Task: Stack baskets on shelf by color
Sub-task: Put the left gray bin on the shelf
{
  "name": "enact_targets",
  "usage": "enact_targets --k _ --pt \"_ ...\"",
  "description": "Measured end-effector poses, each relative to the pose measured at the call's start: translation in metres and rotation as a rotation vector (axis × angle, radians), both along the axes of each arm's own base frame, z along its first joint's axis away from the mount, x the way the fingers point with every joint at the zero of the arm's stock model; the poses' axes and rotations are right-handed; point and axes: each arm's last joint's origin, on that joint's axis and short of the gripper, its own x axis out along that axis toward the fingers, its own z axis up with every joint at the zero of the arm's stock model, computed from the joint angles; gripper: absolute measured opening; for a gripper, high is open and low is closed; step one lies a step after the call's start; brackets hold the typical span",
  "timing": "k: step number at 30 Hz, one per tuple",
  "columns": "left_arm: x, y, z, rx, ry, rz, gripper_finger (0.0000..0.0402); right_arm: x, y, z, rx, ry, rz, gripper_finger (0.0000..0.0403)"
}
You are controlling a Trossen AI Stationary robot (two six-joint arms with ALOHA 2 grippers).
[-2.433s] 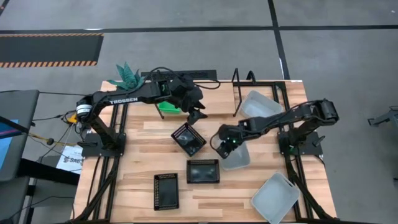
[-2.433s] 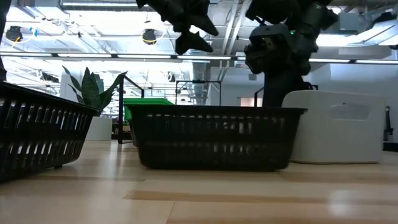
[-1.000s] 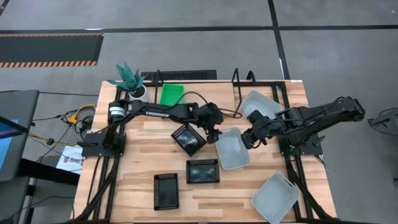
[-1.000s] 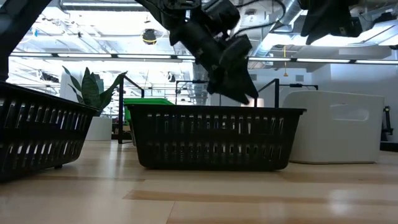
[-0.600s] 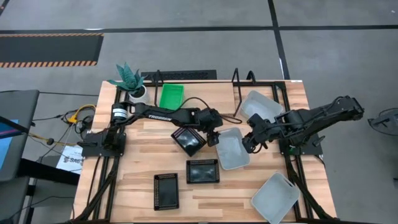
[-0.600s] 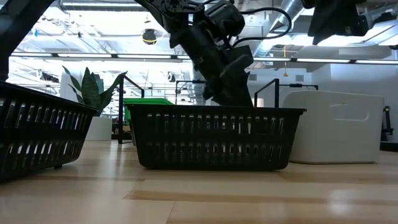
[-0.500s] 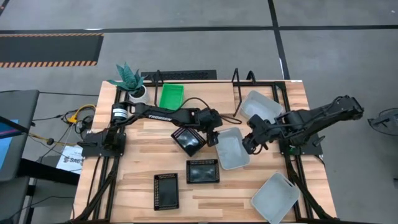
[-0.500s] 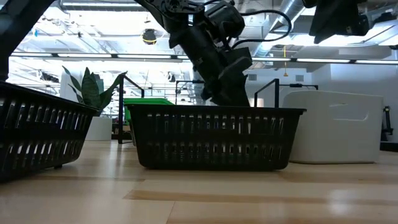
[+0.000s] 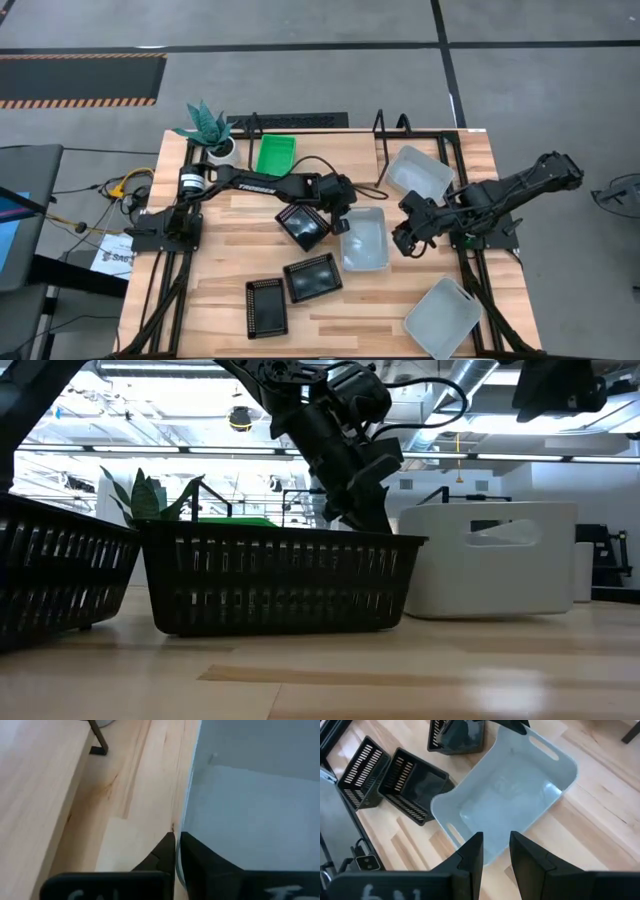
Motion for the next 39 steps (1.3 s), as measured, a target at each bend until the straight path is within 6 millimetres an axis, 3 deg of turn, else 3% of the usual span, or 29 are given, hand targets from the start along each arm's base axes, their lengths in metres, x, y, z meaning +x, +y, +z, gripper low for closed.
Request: enact_targets --k 8,15,21,26,31,39 --pt "0.007 0.0 0.014 -0.016 -0.049 -0.008 0.0001 0.0 0.0 0.0 0.002 0.001 -0.006 0.0118" --pt "0.011 0.011 0.047 -0.029 -0.03 -0.032 0.0 -0.002 0.0 -0.001 -0.011 0.022 -0.001 0.0118" --pt "0.001 0.03 0.078 -0.029 0.08 -0.083 0.0 -0.004 -0.001 -0.003 -0.023 0.046 -0.002 0.0118" --pt "-0.011 0.06 0.104 0.022 0.131 -0.104 0.0 -0.004 -0.001 -0.003 -0.028 0.045 -0.003 0.0118" --pt "-0.029 0.105 0.121 0.043 0.151 -0.039 0.0 -0.004 -0.002 -0.002 -0.041 0.041 -0.008 0.0118" --pt "-0.063 0.177 0.126 0.121 0.17 0.007 0.0 -0.005 -0.003 -0.003 -0.071 0.053 -0.016 0.0118"
